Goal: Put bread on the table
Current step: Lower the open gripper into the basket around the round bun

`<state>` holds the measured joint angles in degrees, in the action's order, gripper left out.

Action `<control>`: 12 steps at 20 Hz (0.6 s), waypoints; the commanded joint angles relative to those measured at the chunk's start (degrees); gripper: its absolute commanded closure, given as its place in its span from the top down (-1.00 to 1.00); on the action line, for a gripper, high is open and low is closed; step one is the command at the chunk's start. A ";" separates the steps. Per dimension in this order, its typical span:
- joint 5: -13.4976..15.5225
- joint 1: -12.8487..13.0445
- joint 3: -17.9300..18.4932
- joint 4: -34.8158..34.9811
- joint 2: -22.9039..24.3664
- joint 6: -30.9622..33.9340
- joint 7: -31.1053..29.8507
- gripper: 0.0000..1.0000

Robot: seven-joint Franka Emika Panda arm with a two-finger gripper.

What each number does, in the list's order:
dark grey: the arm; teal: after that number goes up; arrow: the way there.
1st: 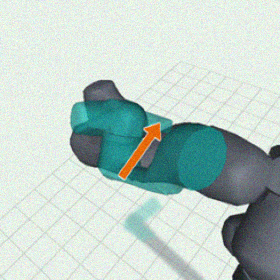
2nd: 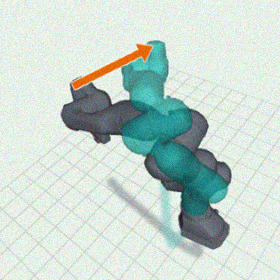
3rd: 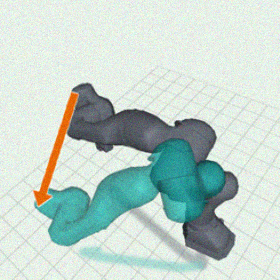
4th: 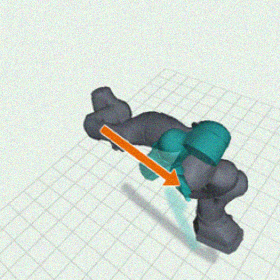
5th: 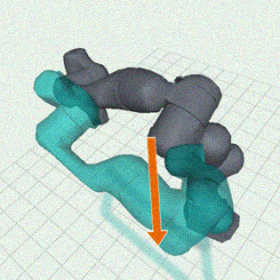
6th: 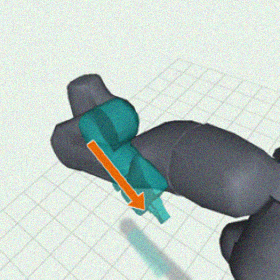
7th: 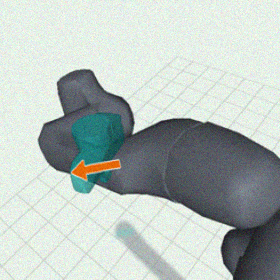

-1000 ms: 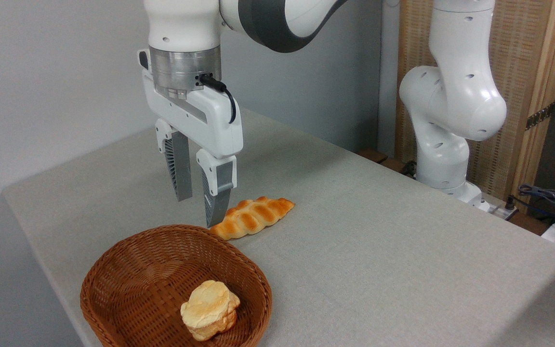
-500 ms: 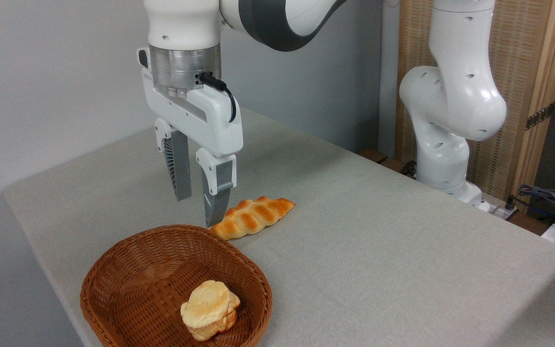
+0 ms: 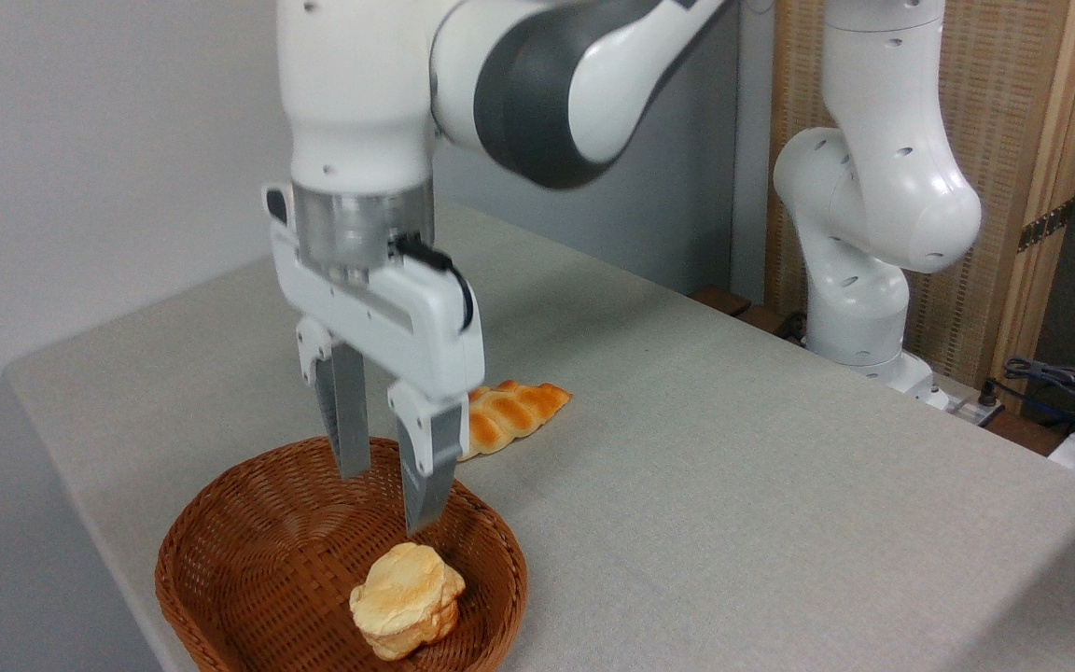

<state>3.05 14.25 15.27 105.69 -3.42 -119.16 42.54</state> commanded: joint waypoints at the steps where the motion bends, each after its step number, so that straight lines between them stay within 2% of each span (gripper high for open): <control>1: 0.11 0.34 1.87 0.48 -2.90 -3.53 1.76 1.00; 3: 0.03 0.34 3.19 0.48 -3.78 -4.33 2.64 1.00; 12: 0.11 0.60 2.84 0.57 -7.74 -5.99 4.40 1.00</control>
<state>3.05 14.26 17.84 106.11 -10.01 -123.18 46.04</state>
